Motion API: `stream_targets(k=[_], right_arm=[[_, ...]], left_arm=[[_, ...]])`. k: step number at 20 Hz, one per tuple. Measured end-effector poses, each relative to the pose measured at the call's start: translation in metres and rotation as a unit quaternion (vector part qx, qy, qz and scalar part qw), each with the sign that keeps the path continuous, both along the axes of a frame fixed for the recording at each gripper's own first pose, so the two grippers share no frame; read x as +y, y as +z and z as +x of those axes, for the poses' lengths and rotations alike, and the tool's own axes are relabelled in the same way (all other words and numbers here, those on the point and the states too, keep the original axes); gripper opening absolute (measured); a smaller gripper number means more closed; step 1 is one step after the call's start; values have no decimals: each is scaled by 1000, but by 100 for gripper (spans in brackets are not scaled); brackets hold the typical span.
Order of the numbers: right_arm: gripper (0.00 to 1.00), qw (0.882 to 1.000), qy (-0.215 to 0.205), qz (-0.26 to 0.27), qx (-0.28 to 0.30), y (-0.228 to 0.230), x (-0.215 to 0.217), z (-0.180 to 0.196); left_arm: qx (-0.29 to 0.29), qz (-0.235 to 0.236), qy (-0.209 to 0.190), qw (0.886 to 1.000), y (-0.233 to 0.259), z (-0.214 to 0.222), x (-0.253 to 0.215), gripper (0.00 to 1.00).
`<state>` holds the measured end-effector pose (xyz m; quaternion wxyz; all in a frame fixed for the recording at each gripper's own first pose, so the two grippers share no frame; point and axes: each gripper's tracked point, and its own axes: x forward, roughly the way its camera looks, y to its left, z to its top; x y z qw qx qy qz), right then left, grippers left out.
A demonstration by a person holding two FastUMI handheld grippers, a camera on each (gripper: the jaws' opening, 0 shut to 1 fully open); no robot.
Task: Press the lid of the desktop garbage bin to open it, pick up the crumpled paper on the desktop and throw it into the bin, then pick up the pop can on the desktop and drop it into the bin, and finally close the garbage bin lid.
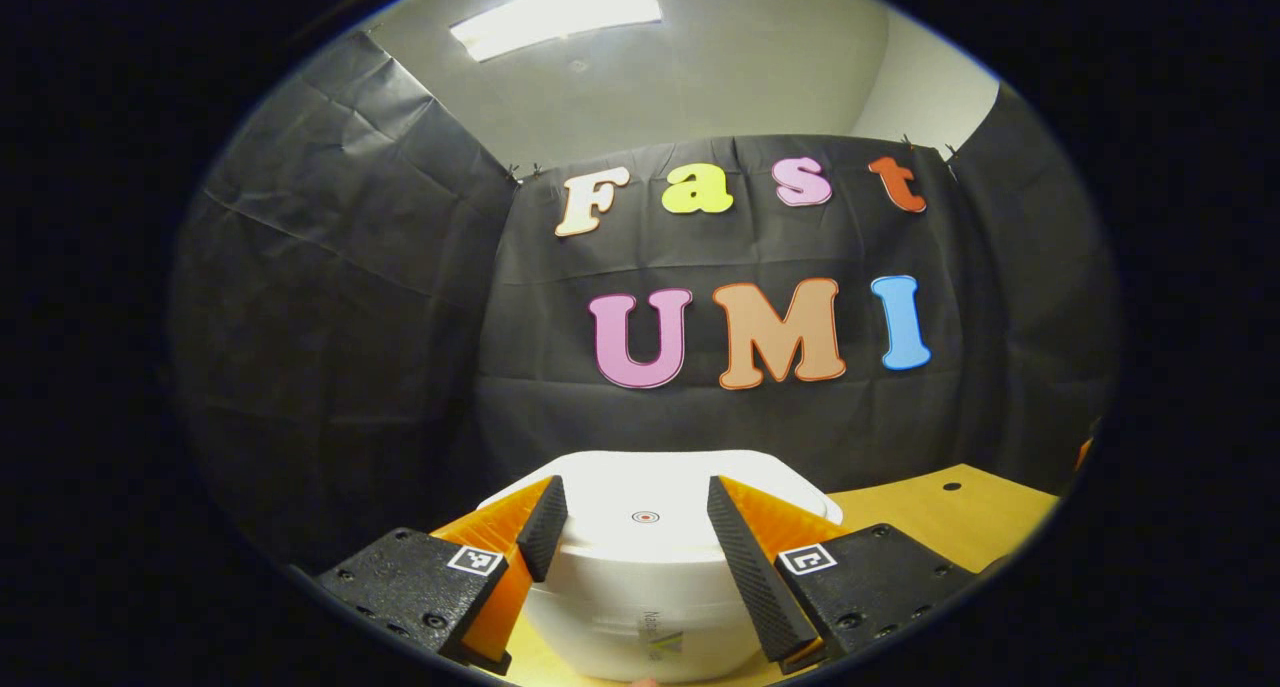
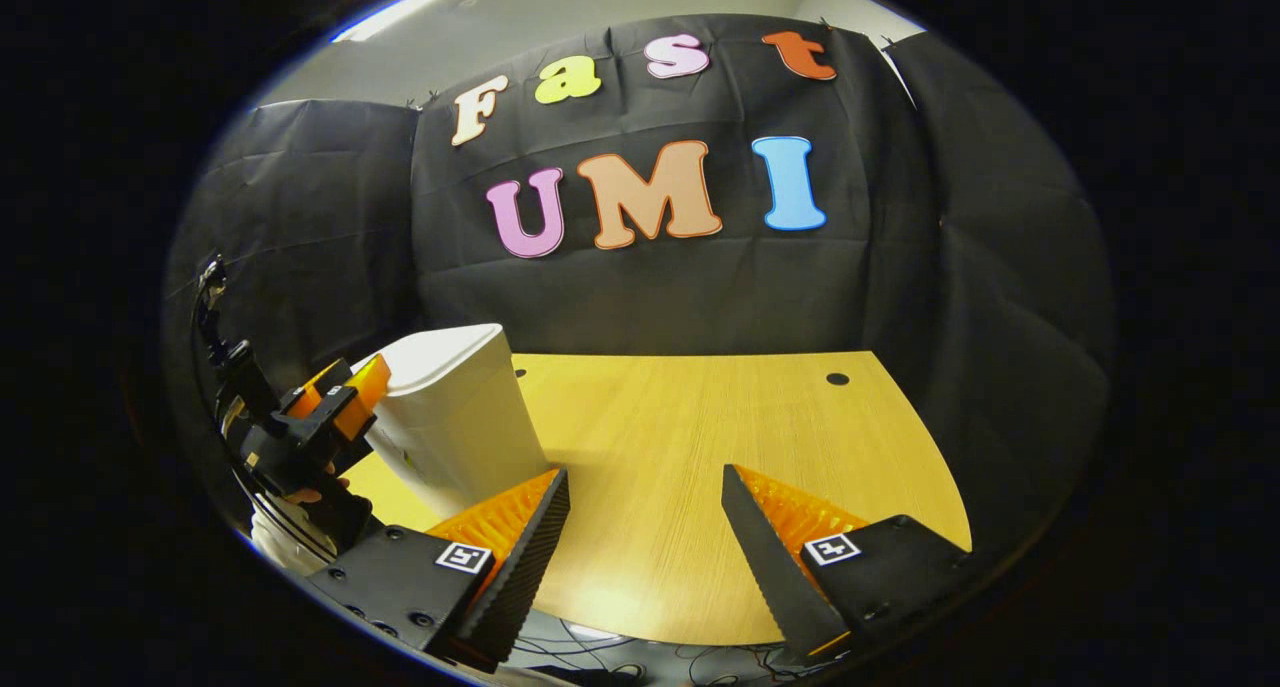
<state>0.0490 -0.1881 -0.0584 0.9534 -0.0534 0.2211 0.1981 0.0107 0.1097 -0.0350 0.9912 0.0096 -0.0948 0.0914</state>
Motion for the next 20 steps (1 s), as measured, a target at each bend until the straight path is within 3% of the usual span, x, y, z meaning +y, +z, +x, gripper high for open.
stream_targets(k=[5,12,14,20], right_arm=[[97,1000,-11,-8,12,-9,-5,-6],[97,1000,0,-17,24,-20,8,-15],[97,1000,4,-16,24,-21,12,-16],[97,1000,2,-5,23,-21,12,-19]], left_arm=[[-42,3,-30,999,1,-3,0,81],[-56,18,-13,998,-3,-4,4,78],[-65,32,-13,997,1,-4,4,72],[-57,27,-11,998,5,-2,6,72]])
